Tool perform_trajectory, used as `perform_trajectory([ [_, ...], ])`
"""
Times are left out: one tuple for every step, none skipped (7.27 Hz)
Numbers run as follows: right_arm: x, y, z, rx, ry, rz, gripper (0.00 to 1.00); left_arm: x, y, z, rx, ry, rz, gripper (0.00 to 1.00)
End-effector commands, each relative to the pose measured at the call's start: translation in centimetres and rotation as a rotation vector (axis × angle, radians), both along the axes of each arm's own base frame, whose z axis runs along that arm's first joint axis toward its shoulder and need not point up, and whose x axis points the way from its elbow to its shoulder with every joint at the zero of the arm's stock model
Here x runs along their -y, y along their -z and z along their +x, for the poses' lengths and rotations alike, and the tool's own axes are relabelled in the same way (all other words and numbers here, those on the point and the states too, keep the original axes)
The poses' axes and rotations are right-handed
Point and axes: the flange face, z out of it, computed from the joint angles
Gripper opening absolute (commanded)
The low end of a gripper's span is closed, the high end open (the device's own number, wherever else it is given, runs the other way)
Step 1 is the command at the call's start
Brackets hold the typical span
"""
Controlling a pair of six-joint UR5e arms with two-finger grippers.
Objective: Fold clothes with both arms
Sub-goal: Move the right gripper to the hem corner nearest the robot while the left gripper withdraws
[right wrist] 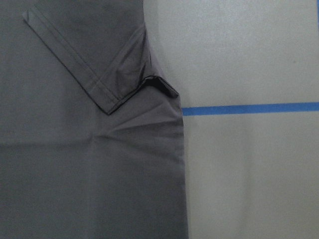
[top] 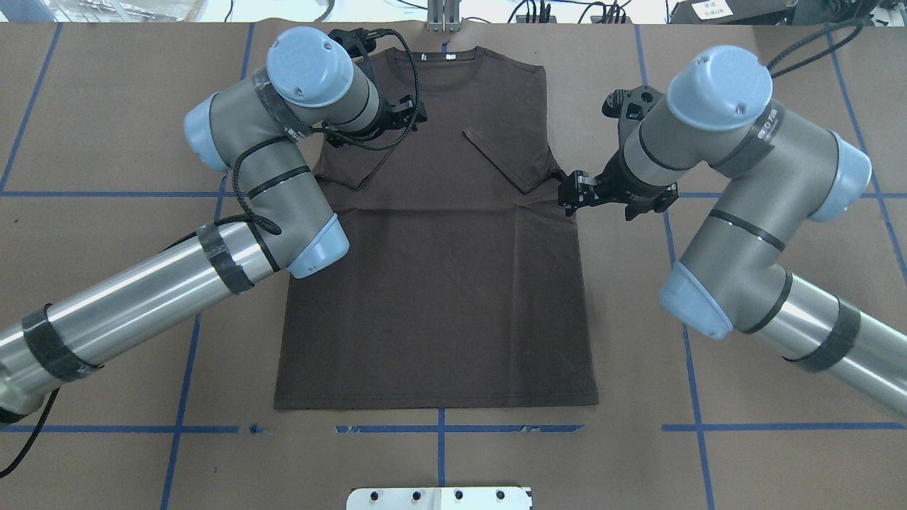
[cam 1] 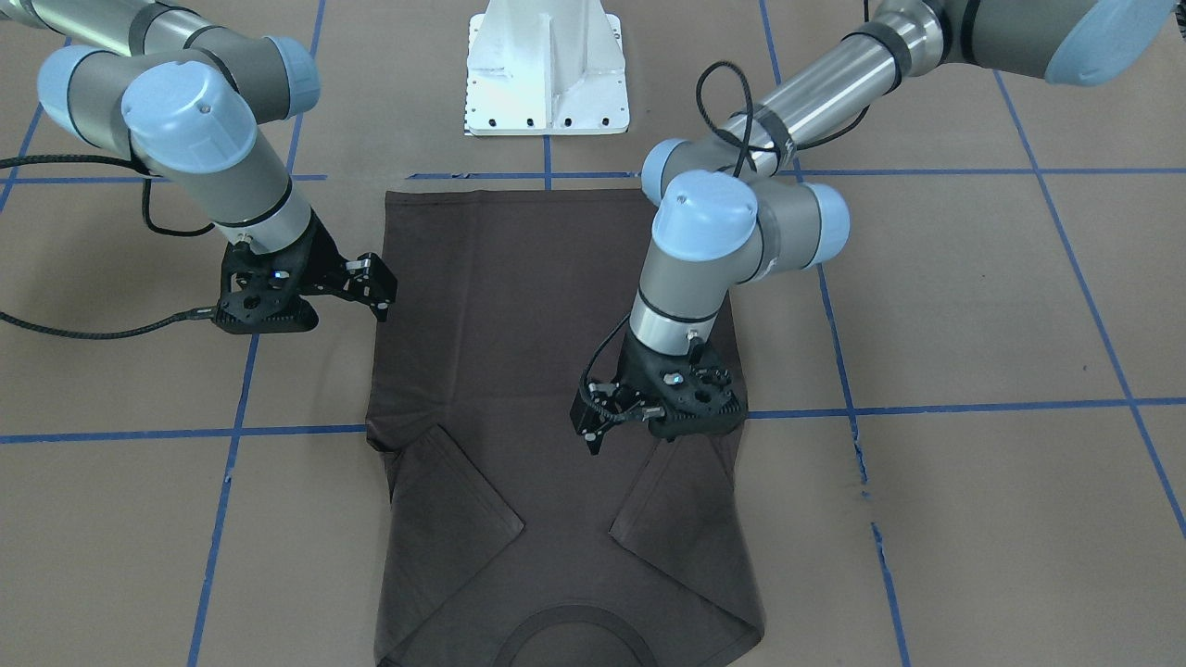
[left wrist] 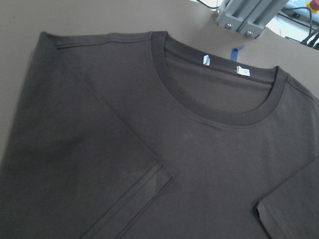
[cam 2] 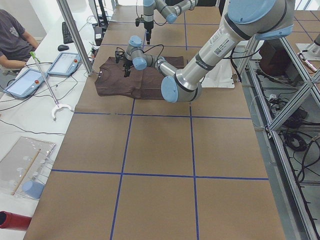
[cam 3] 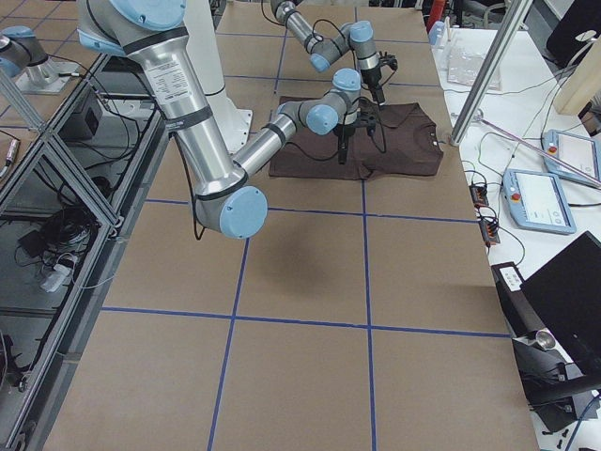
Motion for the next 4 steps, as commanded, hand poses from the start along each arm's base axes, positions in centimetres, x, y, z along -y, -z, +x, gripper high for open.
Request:
perform_trajectory([
  [-7.9,-3.7,-2.9,-0.014,-0.078,0.010,1.00,-6.7,-1.0,-5.5,0.032,-0.078,0.043,1.00],
  [-10.8,-3.7,-3.5,-0.006,-0.064,-0.007,1.00,-9.4,-2.7,-8.5,0.022,-0.086,0.063,1.00],
  [-14.4,-4.6,-3.3,-0.009,-0.038,-0.037,1.00,-11.3,-2.5,-10.5,0.004,-0.086,0.082,1.00],
  [-16.3,-4.2,-4.3,0.001,-0.043,-0.059,1.00,-11.8,-2.4,-11.1,0.008,-0.085,0.080,1.00],
])
